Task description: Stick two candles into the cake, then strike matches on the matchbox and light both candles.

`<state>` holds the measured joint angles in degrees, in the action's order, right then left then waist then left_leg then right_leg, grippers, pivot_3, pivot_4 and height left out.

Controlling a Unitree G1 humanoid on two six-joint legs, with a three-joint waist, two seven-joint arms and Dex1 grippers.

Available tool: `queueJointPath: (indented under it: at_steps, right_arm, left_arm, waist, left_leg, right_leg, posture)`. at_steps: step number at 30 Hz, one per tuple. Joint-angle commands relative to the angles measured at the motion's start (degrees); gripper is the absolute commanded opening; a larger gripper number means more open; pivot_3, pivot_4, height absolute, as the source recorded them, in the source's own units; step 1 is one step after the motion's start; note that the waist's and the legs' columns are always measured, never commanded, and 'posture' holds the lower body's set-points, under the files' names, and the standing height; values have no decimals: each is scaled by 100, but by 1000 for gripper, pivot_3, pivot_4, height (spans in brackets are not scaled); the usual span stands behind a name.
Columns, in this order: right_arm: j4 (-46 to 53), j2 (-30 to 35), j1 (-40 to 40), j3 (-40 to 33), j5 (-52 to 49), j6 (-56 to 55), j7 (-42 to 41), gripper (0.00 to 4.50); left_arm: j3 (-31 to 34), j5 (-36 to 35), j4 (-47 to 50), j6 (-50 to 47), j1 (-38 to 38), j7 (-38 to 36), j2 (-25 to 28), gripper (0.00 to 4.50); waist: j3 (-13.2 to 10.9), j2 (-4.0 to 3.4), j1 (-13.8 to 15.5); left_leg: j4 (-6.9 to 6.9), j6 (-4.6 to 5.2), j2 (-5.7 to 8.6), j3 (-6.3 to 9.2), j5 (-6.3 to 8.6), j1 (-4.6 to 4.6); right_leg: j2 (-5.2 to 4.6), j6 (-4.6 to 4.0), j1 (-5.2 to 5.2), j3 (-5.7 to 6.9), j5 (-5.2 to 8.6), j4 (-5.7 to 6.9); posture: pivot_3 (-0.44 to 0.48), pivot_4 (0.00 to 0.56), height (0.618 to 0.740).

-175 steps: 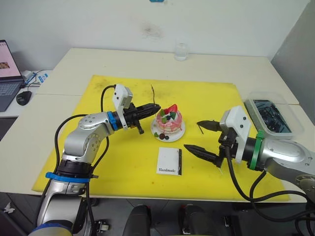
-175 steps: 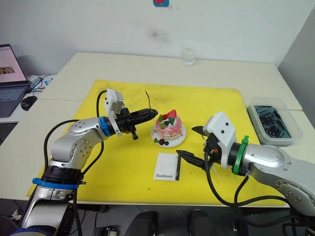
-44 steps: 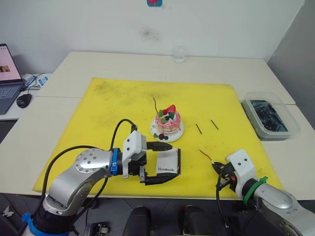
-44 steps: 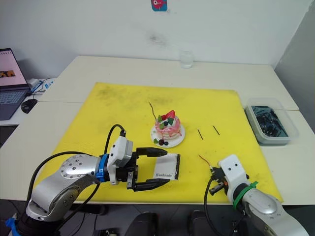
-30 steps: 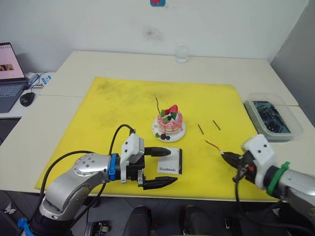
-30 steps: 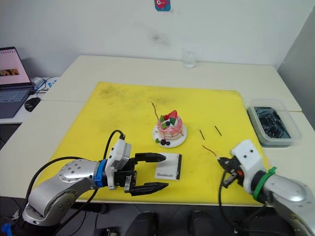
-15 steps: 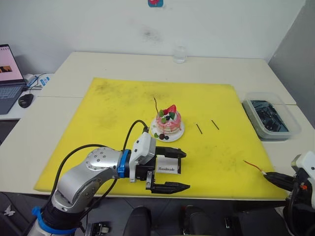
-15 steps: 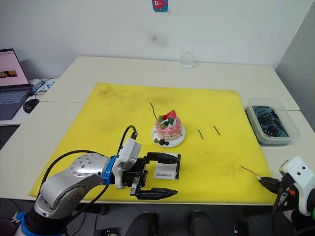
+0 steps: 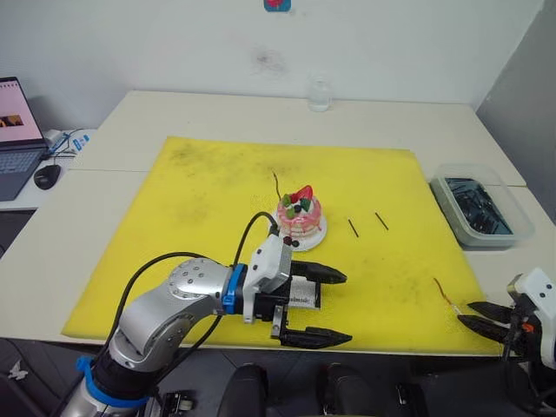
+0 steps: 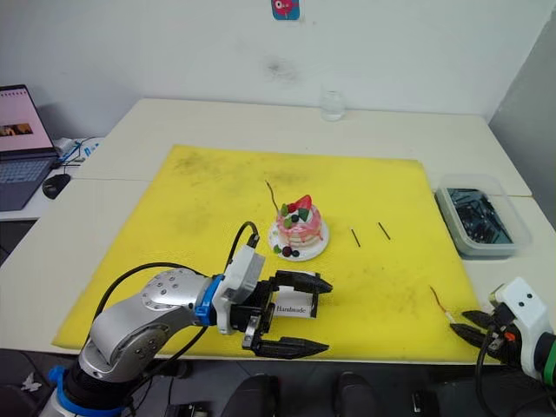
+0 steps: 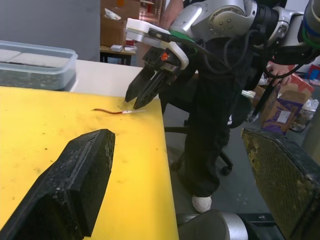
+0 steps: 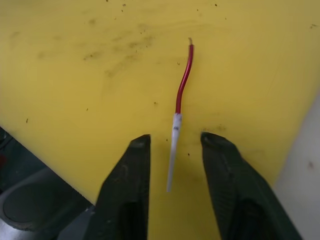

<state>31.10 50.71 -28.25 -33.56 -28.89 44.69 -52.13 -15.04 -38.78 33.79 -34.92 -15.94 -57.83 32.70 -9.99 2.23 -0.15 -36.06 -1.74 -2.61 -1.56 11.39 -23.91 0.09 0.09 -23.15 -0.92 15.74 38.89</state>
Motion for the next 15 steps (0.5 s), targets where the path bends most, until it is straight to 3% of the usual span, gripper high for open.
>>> queueJointPath:
  at_steps: [1, 4, 9, 15]
  right_arm:
    - [128, 175, 27, -325, -74, 35, -117, 3009]
    - [440, 553, -226, -570, 143, -14, -410, 4070]
    - [846, 1227, -87, -694, -12, 762, -513, 4070]
    - [723, 2256, 1392, 278, -547, 2788, 49, 4070]
  left_arm:
    - [-147, 215, 191, 269, 56, 60, -68, 4500]
    - [-200, 493, 131, 495, 112, 174, -117, 4500]
    - [-311, 789, -86, 960, 129, -111, -99, 4500]
    - [-558, 1073, -286, 1306, -134, -196, -368, 4500]
  waist:
    - [0, -1, -3]
    - [1, -12, 2]
    - [1, -13, -6]
    - [-3, -6, 0]
  left_leg:
    - [0, 0, 0, -1, 0, 0]
    - [0, 0, 0, 1, 0, 0]
    - [-1, 0, 2, -1, 0, 2]
    - [-6, 0, 2, -5, -1, 1]
  right_leg:
    - [0, 2, 0, -1, -1, 0]
    - [0, 2, 0, 0, -1, 0]
    - [5, 4, 1, 1, -2, 0]
    - [4, -4, 2, -3, 1, 1]
  posture:
    - [0, 150, 740]
    - [0, 150, 740]
    - [0, 150, 740]
    - [0, 150, 740]
